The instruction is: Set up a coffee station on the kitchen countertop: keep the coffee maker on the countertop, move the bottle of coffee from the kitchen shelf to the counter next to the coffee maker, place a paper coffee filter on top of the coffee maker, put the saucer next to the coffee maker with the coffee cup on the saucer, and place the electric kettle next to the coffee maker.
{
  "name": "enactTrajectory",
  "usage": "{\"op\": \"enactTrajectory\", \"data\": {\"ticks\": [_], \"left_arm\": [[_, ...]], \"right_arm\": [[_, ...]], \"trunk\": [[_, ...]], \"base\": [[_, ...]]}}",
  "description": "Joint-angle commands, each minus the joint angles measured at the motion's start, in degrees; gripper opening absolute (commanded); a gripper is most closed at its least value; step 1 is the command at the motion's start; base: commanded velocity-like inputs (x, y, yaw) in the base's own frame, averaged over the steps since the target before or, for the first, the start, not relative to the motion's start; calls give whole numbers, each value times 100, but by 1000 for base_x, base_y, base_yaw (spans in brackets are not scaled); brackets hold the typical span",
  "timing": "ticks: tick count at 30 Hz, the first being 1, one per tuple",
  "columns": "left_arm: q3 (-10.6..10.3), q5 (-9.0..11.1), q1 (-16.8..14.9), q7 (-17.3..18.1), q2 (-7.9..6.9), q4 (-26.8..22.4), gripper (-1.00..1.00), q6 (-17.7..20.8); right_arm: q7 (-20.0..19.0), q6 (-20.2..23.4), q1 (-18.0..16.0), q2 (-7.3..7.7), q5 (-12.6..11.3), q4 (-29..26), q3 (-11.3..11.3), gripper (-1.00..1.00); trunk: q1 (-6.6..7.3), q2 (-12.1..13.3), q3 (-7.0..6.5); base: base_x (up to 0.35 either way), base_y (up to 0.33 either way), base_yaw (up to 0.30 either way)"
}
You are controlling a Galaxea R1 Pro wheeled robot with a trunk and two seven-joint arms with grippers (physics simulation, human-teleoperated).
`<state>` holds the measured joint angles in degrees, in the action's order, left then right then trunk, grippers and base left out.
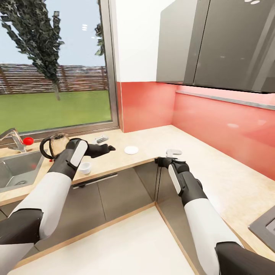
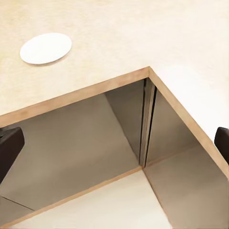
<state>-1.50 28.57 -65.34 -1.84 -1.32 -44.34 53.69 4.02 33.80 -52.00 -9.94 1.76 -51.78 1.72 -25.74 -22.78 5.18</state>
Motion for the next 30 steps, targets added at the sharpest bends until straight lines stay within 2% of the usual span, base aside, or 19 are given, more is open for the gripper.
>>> {"op": "enactTrajectory", "data": {"ticks": [1, 7, 22, 30], "left_arm": [[-16, 28, -5, -19, -8, -4, 100, 17], [-54, 26, 2, -26, -10, -4, 100, 8], [-67, 31, 4, -26, 0, -4, 100, -4], [-70, 34, 53, -19, 15, 3, 100, -12]], "right_arm": [[2, 30, -5, -6, 17, -5, 13, 100], [3, 30, 8, -6, 18, 40, 12, 100], [3, 39, 23, -6, 23, 62, -5, 100], [3, 39, 31, -6, 18, 243, -5, 100]], "trunk": [[-4, -13, 13], [-4, -13, 13], [-4, -13, 13], [-4, -13, 13]], "base": [[0, 0, 0], [41, 0, 0], [336, 19, 4], [338, 5, 189]]}}
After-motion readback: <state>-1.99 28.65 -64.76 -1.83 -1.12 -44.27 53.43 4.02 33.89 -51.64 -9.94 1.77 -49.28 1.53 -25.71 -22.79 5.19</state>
